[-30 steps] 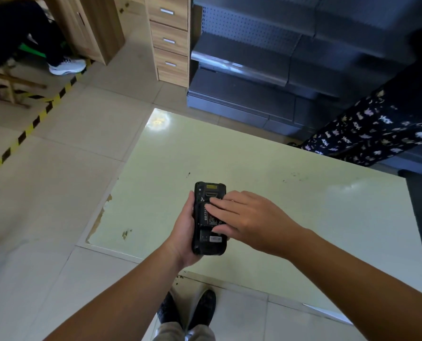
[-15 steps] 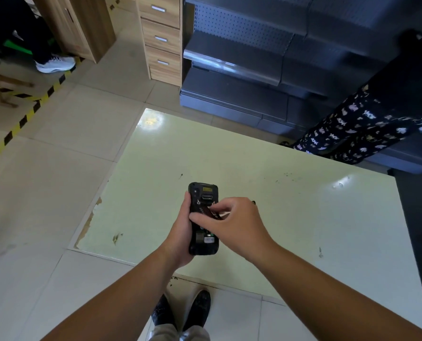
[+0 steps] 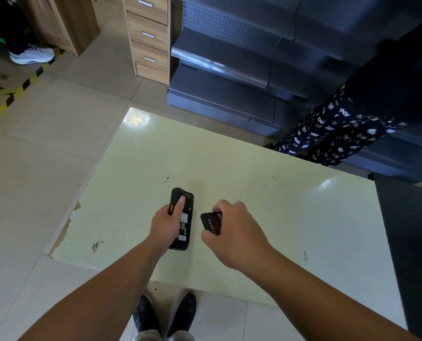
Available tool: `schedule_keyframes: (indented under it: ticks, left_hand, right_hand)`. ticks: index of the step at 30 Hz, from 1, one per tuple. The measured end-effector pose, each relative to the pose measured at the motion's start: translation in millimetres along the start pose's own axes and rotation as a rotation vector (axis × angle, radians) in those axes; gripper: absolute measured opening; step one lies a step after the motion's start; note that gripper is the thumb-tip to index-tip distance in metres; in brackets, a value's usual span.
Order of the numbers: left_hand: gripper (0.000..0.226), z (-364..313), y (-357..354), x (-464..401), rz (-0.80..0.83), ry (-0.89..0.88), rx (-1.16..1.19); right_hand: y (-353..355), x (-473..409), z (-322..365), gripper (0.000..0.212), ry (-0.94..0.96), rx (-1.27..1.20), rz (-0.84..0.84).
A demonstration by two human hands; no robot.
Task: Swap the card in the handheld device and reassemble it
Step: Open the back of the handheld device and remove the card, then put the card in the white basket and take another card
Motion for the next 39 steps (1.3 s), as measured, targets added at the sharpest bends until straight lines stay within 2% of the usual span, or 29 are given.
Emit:
schedule_keyframes:
  ticks: [3,7,11,15,20,23,29,34,36,38,39]
  left_hand:
    - [0.054,3,1,-10,-0.136,-0.173,-0.233]
    - [0.047,4,-3,-10,-0.222,-0.232,-0.321]
    - [0.072,2,-7,3,-0.249,-0.321,-0.547]
    - [0.057,-6,5,28,-0.288,-0.436,-0.618]
    - [0.035,3,15,57,-0.180,-0.641,-0.648]
    - [0.033,2,3,73,-0.050,-0.625,-0.662]
    - [0.034,-10,-60,128,0.248,-0.773,-0.709]
    - [0.040,-25,-144,204,0.483,-1.015,-0.677]
    - [0.027,-27,-188,237,0.579,-0.912,-0.615]
    - [0.012,-26,-241,270,0.674,-0.567,-0.469]
    - [0.015,-25,-267,286,0.707,-0.407,-0.391]
  right_hand:
    - [6,3,-9,0.036,-0.020,-0.016,-0.025]
    - [10,3,-24,0.040,-0.052,-0.026,-0.067]
    - [6,5,-39,0.045,-0.042,-0.013,-0.115]
    - [5,10,-54,0.042,0.014,0.035,-0.171]
    - [5,23,-88,0.038,0.060,0.240,-0.200]
    - [9,34,-116,0.036,-0.009,0.307,-0.205]
    - [35,71,-188,0.038,-0.179,0.263,-0.277]
    - [60,100,-259,0.031,-0.273,0.161,-0.310]
    - [73,109,-288,0.034,-0.273,0.106,-0.332]
    - [87,117,-317,0.037,-0.245,0.085,-0.351]
    - [95,120,-333,0.037,-0.232,0.085,-0.358]
Point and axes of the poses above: each hand's wrist, its own x-axis away from the middle knuckle, its own y-axis out of the back of the hand, z = x × y, the point moved 5 cm from there along -x, towards the middle knuckle, and after that the axes turned 7 degrees about -z, right-handed, at the moved point
